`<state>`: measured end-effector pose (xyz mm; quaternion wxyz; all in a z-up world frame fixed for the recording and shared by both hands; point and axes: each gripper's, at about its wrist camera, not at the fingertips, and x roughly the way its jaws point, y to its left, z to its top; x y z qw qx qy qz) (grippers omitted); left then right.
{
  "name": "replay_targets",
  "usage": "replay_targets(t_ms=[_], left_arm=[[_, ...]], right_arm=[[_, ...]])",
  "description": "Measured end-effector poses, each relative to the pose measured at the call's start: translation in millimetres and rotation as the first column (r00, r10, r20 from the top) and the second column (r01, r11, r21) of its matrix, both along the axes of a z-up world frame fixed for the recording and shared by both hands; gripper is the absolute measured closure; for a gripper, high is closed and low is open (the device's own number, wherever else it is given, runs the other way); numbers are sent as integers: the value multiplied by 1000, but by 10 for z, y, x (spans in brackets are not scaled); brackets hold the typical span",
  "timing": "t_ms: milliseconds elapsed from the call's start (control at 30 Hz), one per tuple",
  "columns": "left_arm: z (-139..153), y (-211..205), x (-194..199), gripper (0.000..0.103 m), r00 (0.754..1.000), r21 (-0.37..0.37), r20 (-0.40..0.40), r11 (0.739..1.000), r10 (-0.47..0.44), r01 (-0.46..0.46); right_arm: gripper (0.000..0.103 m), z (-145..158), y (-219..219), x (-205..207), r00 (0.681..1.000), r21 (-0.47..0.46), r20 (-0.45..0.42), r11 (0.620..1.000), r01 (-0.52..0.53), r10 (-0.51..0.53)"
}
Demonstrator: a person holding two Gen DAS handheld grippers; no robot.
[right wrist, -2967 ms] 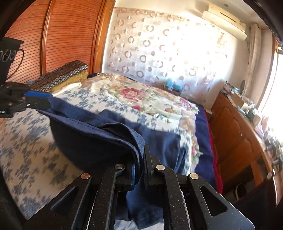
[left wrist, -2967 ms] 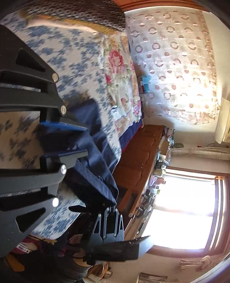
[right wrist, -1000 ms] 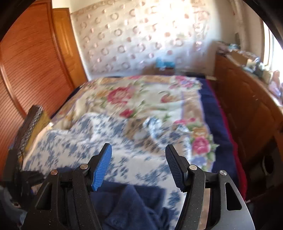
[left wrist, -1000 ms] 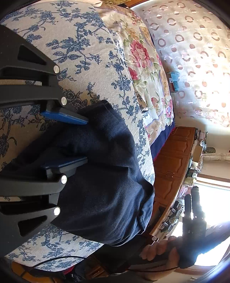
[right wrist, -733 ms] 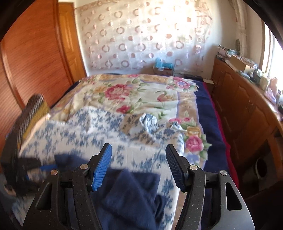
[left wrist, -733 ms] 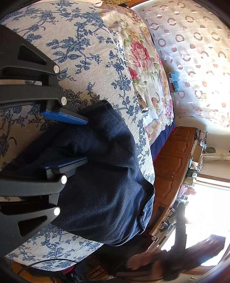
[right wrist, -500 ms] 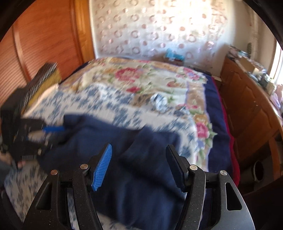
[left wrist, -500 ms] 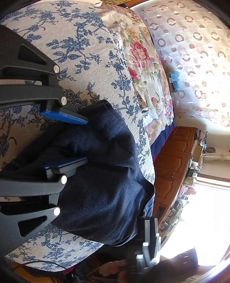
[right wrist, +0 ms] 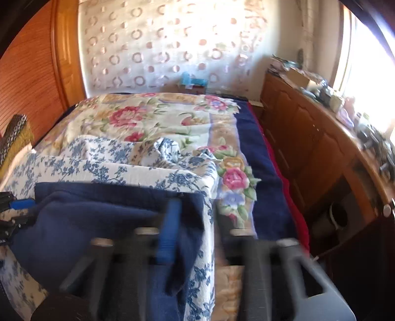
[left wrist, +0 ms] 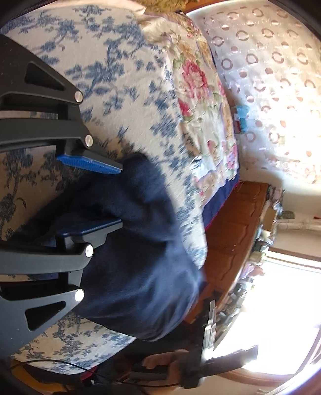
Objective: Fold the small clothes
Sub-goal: 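Regrasp the folded navy shirt bundle with both grippers, then lift the folded navy shirt with both grippers and carry it toward the wardrobe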
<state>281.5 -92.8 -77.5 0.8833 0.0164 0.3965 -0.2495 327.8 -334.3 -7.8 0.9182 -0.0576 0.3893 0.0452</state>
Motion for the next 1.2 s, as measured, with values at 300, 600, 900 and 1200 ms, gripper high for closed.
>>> replay_targets(t_ms=[300,600,900,1200], left_arm=[[-72,23,178,66,996,-16,-89,1000,1,-2],[228,152,111,66,999,-69,-8,997,46,-46],[-130,104,428,66,987,-11,-139,996,84,-86],[-180,-56,430,65,988,-1,-146,998,58,-59]], right_arm=[[31,-258,1,-242,993,139,-69,987,-81,91],[31,-493,-9,-242,989,205,-109,976,-75,99],[29,-576,-52,-248,986,269,-107,958,-94,127],[36,-586,-43,-244,982,300,-96,945,-128,164]])
